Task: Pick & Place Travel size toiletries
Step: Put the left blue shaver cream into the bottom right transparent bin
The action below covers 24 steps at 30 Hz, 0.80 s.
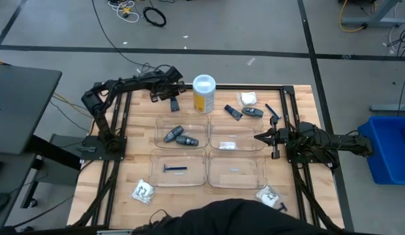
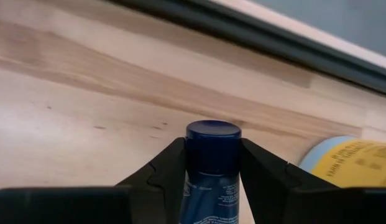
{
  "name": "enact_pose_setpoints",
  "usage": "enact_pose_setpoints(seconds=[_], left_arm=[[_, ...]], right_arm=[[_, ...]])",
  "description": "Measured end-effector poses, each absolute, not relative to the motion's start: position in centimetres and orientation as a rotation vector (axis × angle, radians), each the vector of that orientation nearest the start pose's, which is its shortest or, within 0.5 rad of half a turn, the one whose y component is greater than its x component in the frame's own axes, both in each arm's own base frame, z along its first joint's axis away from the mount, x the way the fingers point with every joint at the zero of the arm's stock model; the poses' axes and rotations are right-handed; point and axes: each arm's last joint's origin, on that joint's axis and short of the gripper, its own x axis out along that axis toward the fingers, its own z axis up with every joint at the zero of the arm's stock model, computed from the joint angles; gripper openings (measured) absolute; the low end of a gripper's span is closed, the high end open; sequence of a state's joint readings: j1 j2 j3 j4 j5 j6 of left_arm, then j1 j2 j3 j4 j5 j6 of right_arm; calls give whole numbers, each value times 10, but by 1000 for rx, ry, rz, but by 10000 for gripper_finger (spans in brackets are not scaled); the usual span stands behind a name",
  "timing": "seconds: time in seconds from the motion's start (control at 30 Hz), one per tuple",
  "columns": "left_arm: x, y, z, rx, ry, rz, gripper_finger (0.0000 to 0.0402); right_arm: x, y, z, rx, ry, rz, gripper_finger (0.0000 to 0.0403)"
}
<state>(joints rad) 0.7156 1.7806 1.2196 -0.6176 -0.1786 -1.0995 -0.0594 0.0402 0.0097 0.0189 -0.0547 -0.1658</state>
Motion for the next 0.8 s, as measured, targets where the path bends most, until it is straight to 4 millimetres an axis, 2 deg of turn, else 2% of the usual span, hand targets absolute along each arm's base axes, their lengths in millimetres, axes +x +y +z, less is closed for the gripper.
enact_pose_setpoints(seconds=[0.5,0.8], left_arm=[[247,222,247,-1037,585,1233,135],[245,218,256,-956,631,1130,135]], right_arm=[[99,-4,166,-165,12,-3,12],[99,-4,166,-165,12,-3,12]])
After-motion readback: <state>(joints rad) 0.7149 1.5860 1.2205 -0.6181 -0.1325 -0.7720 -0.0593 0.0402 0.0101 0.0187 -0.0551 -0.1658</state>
